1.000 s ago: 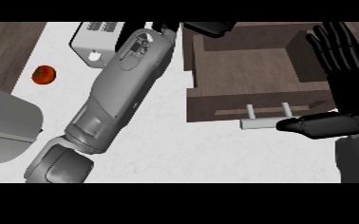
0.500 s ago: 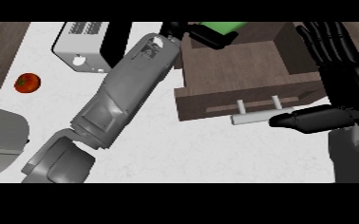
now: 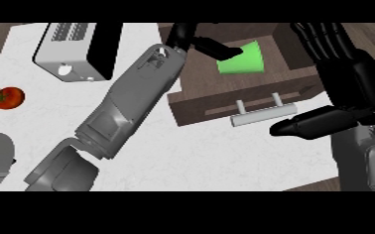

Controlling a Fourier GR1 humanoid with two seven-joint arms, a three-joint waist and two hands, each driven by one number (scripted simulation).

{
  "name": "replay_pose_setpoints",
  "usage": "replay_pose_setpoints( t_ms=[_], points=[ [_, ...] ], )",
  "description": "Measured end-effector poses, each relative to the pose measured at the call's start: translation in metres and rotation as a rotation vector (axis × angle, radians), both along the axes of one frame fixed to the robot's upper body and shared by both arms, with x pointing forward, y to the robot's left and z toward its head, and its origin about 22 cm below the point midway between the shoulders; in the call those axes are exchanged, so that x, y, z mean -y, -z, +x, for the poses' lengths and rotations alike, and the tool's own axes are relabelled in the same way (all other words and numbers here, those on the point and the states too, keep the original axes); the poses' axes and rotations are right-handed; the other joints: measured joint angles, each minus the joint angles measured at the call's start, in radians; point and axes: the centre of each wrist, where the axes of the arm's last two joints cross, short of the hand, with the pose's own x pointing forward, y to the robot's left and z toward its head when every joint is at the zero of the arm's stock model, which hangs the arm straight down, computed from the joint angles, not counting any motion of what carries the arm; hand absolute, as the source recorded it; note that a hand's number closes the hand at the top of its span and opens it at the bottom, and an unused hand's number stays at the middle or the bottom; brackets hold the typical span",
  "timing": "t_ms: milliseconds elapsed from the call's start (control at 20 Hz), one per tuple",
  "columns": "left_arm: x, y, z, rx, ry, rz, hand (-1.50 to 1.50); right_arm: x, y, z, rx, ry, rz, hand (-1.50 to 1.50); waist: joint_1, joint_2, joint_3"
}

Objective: Pick up the cup, place it into the drawer and close the drawer

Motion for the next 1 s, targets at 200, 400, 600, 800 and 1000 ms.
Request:
replay_pose_setpoints(
  t_ms=[200,400,600,800,1000],
  points=[
    [-0.003,0.005,-0.002,0.011,0.009,-0.110,-1.50,-0.014,0.000,0.001,-0.008,-0.150,0.005,1.50,-0.008,0.004,-0.001],
    [0.001,-0.004,-0.003,0.059,0.037,-0.235,-1.50,-0.028,0.003,0.000,-0.034,-0.335,-0.036,1.50,-0.007,-0.001,-0.001],
    [0.001,-0.007,-0.003,0.104,0.016,-0.324,-1.50,-0.030,0.007,-0.002,-0.105,-0.445,-0.200,1.50,0.021,-0.010,-0.002],
    [0.002,-0.009,-0.003,0.125,-0.019,-0.364,-1.50,-0.023,0.012,-0.006,-0.170,-0.461,-0.406,-1.50,0.054,-0.020,-0.002],
    [-0.001,-0.005,-0.002,0.122,-0.049,-0.391,-1.50,-0.022,0.015,-0.013,-0.167,-0.376,-0.592,-1.50,0.096,-0.029,-0.001]
  ],
)
